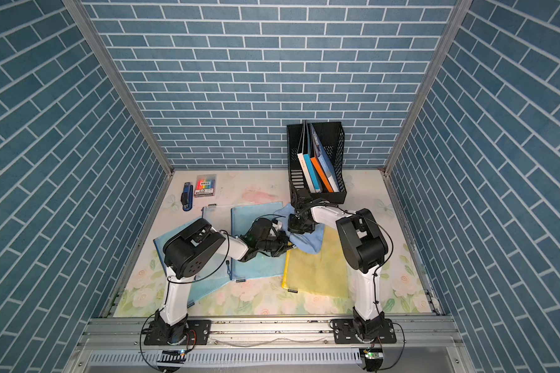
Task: Wipe the document bag
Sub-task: Wipe the dirt from the document bag.
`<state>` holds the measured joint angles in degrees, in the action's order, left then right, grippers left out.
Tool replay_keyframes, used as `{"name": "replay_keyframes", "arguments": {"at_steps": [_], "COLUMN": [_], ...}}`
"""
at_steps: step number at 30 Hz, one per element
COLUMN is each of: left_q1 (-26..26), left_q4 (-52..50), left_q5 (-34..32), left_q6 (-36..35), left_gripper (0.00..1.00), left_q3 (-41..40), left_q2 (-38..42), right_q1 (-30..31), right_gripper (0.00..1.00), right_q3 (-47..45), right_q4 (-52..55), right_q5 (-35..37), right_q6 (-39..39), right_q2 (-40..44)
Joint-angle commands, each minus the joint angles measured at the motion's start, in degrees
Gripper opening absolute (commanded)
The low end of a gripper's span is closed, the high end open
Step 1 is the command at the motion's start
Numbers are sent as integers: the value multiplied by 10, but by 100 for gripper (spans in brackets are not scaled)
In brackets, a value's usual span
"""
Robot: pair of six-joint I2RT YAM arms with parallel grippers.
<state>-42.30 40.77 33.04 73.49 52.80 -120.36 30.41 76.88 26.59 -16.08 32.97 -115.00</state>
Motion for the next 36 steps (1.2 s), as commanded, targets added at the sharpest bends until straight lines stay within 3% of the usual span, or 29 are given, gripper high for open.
{"name": "replay_keyframes", "arguments": {"at_steps": [1, 9, 17, 21, 25, 31, 36], "left_q1": [-4, 6, 7, 9, 9, 4, 4], "left_q4": [7, 75, 93, 110, 126, 126, 127], "left_q5": [-6, -55, -68, -79, -80, -73, -77], "left_q6": [13, 60, 68, 74, 79, 79, 84], "left_gripper": [0, 0, 0, 0, 0, 0, 0], "left_q3": [-31, -113, -122, -127, -122, -107, -104], "left_q2": [2, 33, 37, 40, 33, 23, 21], "right_q1": [-6, -87, -173, -183, -164, -45, 13], "right_gripper": [0, 0, 0, 0, 0, 0, 0], "right_q3": [-16, -112, -179, -182, -178, -82, -10], "right_q4": [27, 35, 75, 88, 63, 32, 10], "right_q5": [58, 106, 146, 154, 113, 53, -1], "right_q6": [-5, -34, -83, -88, -69, -51, -20], "right_q2": [-22, 65, 163, 182, 164, 82, 44]}}
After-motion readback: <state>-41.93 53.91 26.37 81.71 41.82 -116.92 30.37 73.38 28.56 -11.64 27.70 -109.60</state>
